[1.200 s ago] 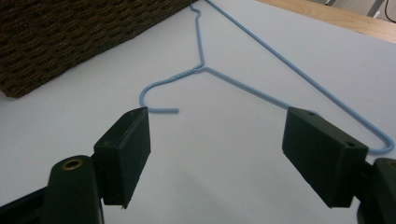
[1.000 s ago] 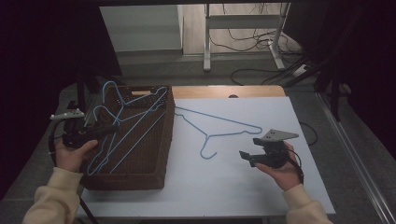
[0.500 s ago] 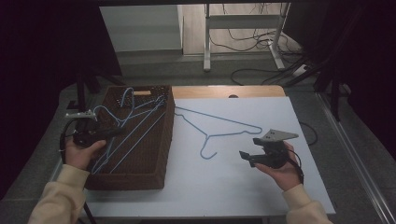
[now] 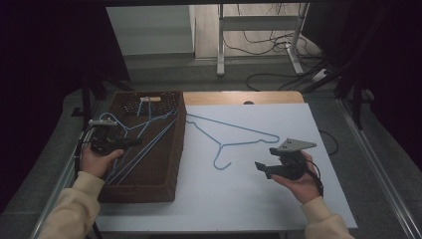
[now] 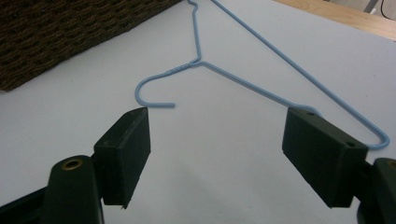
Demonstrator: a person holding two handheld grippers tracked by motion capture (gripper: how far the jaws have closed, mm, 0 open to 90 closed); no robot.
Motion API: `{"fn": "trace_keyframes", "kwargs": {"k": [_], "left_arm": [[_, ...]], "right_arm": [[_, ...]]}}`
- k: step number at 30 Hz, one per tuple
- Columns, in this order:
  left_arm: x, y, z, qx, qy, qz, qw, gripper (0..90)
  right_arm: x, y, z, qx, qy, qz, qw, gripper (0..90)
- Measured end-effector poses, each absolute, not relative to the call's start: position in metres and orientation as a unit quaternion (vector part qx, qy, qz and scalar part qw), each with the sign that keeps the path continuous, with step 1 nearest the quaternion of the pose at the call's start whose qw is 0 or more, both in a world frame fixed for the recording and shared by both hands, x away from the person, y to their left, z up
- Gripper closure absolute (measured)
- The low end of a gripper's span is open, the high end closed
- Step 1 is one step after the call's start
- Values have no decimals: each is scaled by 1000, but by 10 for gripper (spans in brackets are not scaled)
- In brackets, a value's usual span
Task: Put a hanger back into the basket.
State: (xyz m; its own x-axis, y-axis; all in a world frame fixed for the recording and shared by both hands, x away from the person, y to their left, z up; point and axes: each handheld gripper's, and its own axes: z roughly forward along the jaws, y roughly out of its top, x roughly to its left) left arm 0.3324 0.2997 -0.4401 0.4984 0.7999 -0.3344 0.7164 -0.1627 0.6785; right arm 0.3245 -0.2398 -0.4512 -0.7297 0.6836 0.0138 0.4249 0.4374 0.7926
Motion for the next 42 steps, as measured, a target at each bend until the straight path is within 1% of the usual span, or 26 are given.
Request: {"fn": "trace_keyframes", "kwargs": {"k": [2, 4, 5, 6, 9, 10, 15, 20, 25, 29, 34, 42], "left_arm": [[334, 305, -445, 753, 517, 48, 405, 859], [335, 311, -449, 742, 543, 60, 388, 841], [335, 313, -450, 738, 557, 77, 372, 788], [335, 315, -450, 736, 568, 94, 357, 710], [330, 315, -446, 734, 570, 131, 345, 445], [327, 313, -443, 736, 565, 141, 346, 445], [311, 292, -423, 754, 518, 166, 368, 345], [295, 262, -410, 773, 474, 151, 394, 325], [285, 238, -411, 779, 450, 118, 421, 311], [277, 223, -415, 786, 429, 108, 433, 303], [272, 213, -418, 799, 404, 102, 433, 280], [266, 209, -426, 804, 397, 94, 433, 273]], "right_arm": [[324, -240, -451, 332, 833, 413, 157, 238], [325, -240, -451, 333, 833, 413, 157, 238], [325, -240, -451, 333, 833, 413, 157, 238], [325, -240, -451, 333, 834, 412, 157, 238], [325, -239, -452, 332, 834, 412, 157, 238], [325, -239, -451, 332, 834, 411, 158, 238], [326, -238, -452, 331, 837, 407, 157, 234], [328, -237, -455, 335, 841, 395, 154, 228], [334, -240, -460, 347, 843, 384, 145, 227], [338, -239, -462, 348, 846, 381, 135, 223], [341, -234, -463, 350, 850, 375, 124, 207], [342, -234, -463, 351, 851, 373, 114, 231]]}}
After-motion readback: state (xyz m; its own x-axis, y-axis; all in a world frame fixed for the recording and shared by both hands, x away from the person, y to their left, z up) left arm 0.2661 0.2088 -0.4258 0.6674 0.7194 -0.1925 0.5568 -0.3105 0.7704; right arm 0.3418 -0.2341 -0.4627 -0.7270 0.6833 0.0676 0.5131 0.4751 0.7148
